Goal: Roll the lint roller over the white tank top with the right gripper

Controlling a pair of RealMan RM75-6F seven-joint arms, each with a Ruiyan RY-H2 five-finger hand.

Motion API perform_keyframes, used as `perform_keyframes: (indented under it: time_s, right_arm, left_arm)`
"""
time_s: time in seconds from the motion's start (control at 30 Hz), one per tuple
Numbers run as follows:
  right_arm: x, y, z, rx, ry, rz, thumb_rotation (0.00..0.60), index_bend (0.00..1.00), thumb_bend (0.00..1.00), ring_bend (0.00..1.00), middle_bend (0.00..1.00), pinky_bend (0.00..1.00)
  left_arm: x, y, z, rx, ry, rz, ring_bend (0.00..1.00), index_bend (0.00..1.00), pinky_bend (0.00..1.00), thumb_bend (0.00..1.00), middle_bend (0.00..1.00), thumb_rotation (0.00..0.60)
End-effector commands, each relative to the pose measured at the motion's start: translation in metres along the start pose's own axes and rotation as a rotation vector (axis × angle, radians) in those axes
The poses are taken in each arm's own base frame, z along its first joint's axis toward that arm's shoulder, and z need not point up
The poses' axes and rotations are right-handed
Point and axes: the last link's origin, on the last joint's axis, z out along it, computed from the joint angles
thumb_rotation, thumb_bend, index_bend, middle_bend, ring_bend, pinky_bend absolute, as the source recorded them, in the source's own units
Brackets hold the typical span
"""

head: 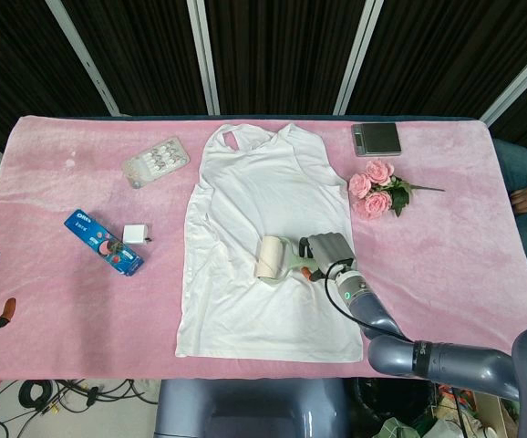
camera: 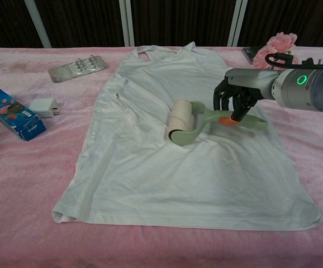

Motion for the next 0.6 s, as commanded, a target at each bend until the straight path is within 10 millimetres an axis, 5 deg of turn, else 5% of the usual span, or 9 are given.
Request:
perform_keyframes:
  time_s: [0.03,0.33,0.6]
  right_arm:
    - [0.000,-0.008,0.003,0.015,0.002,-0.002,0.600,0.73,0.53,0.55,0.57,0.34]
    - [-0.002,-0.027,0.011,0.043,-0.003,-0.012,0.600,0.73,0.53,0.55,0.57,0.34]
    - [0.000,-0.024,0.011,0.017,0.009,-0.034,0.600,0.73,0.53,0.55,0.57,0.34]
  left_arm:
    - [0.000,0.000,0.000,0.000,0.001,0.000,0.04,0.13,0.33,0.36,0.04,0.600]
    - [0.001,0.000,0.000,0.002,0.000,-0.001,0.04,0.13,0.33,0.36,0.04,0.600]
    - [0.001,-0.001,0.000,0.002,-0.001,0.000,0.04,0.13,0.33,0.36,0.04,0.600]
